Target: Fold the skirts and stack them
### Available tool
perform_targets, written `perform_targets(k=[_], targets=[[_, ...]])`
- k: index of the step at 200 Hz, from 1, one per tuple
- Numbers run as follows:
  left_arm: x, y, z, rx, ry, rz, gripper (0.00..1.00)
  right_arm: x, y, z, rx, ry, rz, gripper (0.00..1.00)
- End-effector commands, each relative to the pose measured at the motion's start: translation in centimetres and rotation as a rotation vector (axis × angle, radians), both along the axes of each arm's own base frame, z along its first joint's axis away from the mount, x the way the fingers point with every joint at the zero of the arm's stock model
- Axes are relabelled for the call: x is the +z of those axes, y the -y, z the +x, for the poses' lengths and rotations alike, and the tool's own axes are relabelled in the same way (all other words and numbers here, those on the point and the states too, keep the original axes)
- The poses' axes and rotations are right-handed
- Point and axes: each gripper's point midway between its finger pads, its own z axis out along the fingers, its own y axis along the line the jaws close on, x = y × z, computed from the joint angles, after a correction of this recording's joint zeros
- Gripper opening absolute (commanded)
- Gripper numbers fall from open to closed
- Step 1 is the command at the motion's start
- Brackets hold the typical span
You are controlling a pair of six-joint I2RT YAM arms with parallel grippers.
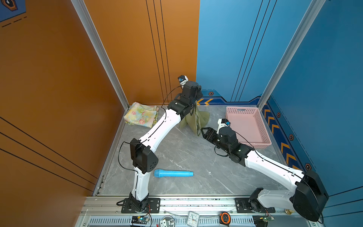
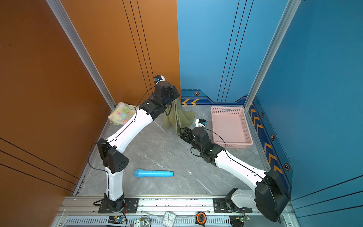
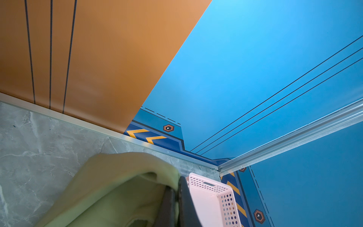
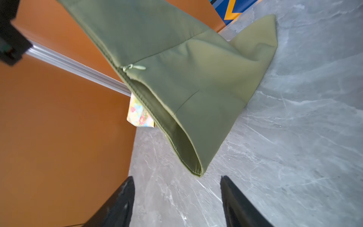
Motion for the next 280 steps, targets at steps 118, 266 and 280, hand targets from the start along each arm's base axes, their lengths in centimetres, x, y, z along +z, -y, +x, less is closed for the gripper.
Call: perform_targets(k=[118, 266, 280], targets=[[1.0, -0.7, -0.2, 0.023, 0.018, 0.036, 0.0, -7.9, -2.7, 4.9, 0.228, -0.012, -0.649, 0.61], [5.1, -14.5, -7.5, 0.061, 0.0, -0.059, 0.0, 13.7, 8.2, 2.5, 0.079, 0.266, -0.664, 0.0], [4.1, -15.9, -7.0, 0.07, -0.022, -0.083, 0.0, 14.6, 8.1, 4.1, 0.078, 0.273, -0.651, 0.0]])
